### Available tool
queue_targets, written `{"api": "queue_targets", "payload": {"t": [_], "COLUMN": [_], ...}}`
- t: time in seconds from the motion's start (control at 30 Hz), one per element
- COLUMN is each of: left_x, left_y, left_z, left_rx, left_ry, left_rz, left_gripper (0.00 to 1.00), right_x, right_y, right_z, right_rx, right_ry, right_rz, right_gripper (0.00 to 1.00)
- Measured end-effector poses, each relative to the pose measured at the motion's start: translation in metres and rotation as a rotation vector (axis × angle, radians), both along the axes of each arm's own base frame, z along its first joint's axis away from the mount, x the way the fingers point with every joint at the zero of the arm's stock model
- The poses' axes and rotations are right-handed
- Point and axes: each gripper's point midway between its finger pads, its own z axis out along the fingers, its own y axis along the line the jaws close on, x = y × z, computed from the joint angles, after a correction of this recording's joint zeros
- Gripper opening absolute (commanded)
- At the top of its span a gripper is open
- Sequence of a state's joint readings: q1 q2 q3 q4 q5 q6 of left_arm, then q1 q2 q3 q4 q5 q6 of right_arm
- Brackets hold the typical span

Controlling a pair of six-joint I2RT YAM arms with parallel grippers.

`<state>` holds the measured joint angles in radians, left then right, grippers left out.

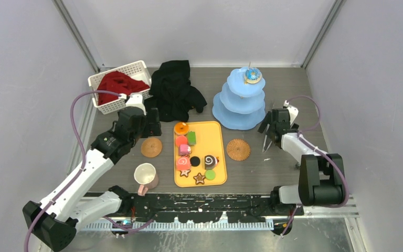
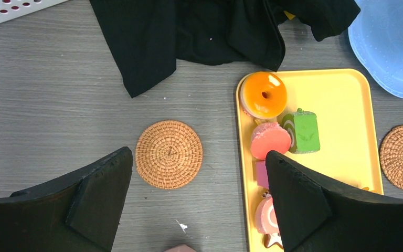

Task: Serve the afternoon tea
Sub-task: Adjust the clamp at the center of the board, then pick up the clamp from the center of the board.

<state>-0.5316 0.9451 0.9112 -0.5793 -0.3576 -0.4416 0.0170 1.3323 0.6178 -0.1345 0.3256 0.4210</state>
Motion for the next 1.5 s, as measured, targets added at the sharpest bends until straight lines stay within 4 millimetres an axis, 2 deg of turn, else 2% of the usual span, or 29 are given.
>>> {"api": "queue_targets", "payload": {"t": [0.3,0.5,0.77,0.93,0.97,1.0,1.1,1.13,1.23,1.5], "left_x": [-0.001,-0.001,-0.002,-0.003,-0.004,-0.004,-0.005,-0.005,-0.006,-0.006], "left_y": [0.0,0.0,0.001,0.002,0.002,0.002,0.003,0.003,0.004,0.004], "left_z": [0.003,0.004,0.004,0.008,0.009,0.01,0.013,0.013,0.013,0.012], "left_rx": [-0.007,-0.01,-0.009,-0.016,-0.018,-0.02,-0.024,-0.025,-0.025,-0.024], "left_ry": [-0.01,-0.013,-0.013,-0.026,-0.03,-0.034,-0.042,-0.044,-0.044,-0.042], "left_rz": [-0.001,-0.001,-0.001,-0.001,-0.001,0.0,0.001,0.001,0.001,0.001], "left_gripper": [0.97,0.97,0.97,0.97,0.97,0.97,0.97,0.97,0.97,0.97], "right_x": [0.014,0.036,0.047,0.049,0.049,0.05,0.05,0.05,0.049,0.032], "right_y": [0.005,0.005,0.003,0.001,0.001,0.001,0.002,0.002,0.003,0.002], "right_z": [-0.021,-0.024,-0.025,-0.025,-0.025,-0.025,-0.025,-0.025,-0.025,-0.026], "right_rx": [0.022,0.019,0.012,0.01,0.011,0.013,0.016,0.018,0.02,0.006], "right_ry": [0.027,0.046,0.066,0.067,0.066,0.064,0.062,0.061,0.058,0.094], "right_rz": [0.023,0.017,0.01,0.001,-0.001,-0.002,-0.002,0.0,0.004,0.029], "right_gripper": [0.95,0.89,0.72,0.52,0.51,0.51,0.67,0.68,0.69,0.73]}}
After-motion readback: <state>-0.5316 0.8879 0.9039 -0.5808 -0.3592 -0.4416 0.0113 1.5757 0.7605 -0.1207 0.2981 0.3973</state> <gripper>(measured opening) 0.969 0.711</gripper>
